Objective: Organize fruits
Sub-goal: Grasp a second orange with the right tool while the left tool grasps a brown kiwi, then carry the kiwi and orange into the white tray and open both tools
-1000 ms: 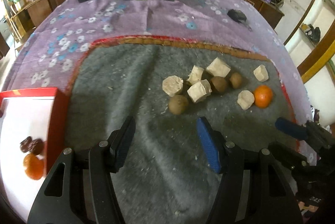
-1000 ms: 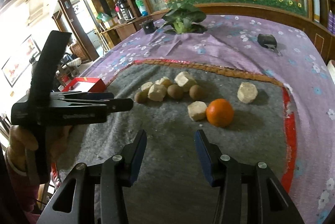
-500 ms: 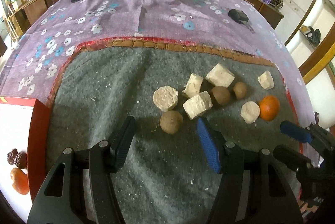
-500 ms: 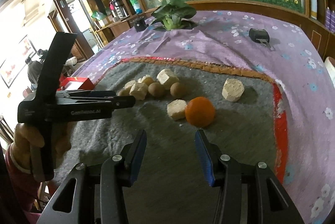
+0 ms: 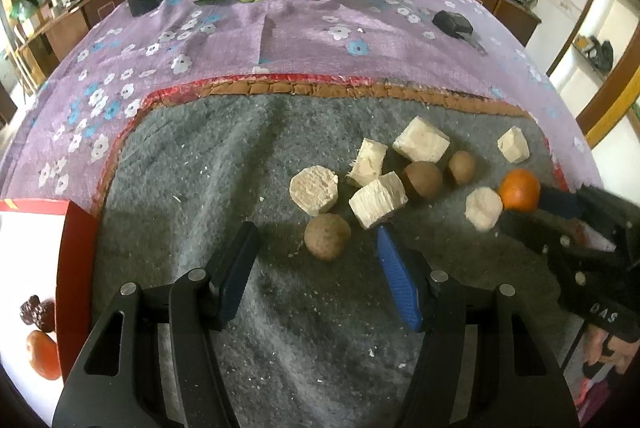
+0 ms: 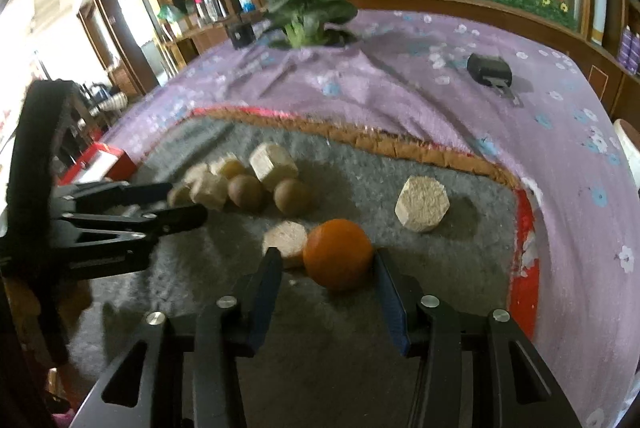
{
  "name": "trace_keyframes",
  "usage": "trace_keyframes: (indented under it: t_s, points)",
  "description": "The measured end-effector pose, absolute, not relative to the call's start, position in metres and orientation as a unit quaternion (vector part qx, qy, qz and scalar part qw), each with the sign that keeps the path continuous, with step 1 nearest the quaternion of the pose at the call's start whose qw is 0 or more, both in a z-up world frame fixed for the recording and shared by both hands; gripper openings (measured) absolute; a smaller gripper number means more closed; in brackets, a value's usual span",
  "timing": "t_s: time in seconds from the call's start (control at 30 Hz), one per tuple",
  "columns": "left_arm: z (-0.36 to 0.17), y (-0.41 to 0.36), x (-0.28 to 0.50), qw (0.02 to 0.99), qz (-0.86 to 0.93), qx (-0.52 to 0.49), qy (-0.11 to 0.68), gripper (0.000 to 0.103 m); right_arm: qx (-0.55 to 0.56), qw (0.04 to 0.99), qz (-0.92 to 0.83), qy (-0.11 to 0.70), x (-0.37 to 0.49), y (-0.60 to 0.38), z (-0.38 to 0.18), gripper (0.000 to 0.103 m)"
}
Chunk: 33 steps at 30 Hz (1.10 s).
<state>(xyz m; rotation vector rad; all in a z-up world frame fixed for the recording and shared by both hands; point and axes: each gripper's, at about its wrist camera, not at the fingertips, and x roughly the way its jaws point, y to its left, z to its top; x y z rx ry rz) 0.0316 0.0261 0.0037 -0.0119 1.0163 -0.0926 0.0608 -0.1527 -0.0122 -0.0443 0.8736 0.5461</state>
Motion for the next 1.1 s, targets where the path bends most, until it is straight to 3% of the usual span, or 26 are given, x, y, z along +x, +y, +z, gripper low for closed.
trace_keyframes:
  t_s: [0.03,0.13,0.17,0.63,1.1]
  points:
    - [0.003,0.025,0.031,0.875,-0.042,0.002,0.483,0.057,-0.023,0.872,0.258,0.415,0.059,-0.153,-0.011,0.034]
    - [0.004,0.029,0.030,0.879,-0.029,0.009,0.475,0.033,-0.020,0.874,0.255,0.413,0.055,-0.155,-0.011,0.034]
    - [0.005,0.032,0.030,0.879,-0.025,0.003,0.475,0.020,-0.014,0.875,0.254,0.412,0.052,-0.159,-0.010,0.034]
    - [0.033,0.054,-0.013,0.889,-0.028,-0.027,0.456,0.021,0.008,0.876,0.279,0.392,0.008,-0.154,0.010,0.033]
    - [0.066,0.095,-0.060,0.905,-0.006,-0.025,0.424,0.021,-0.033,0.858,0.353,0.372,-0.024,-0.071,0.032,0.033]
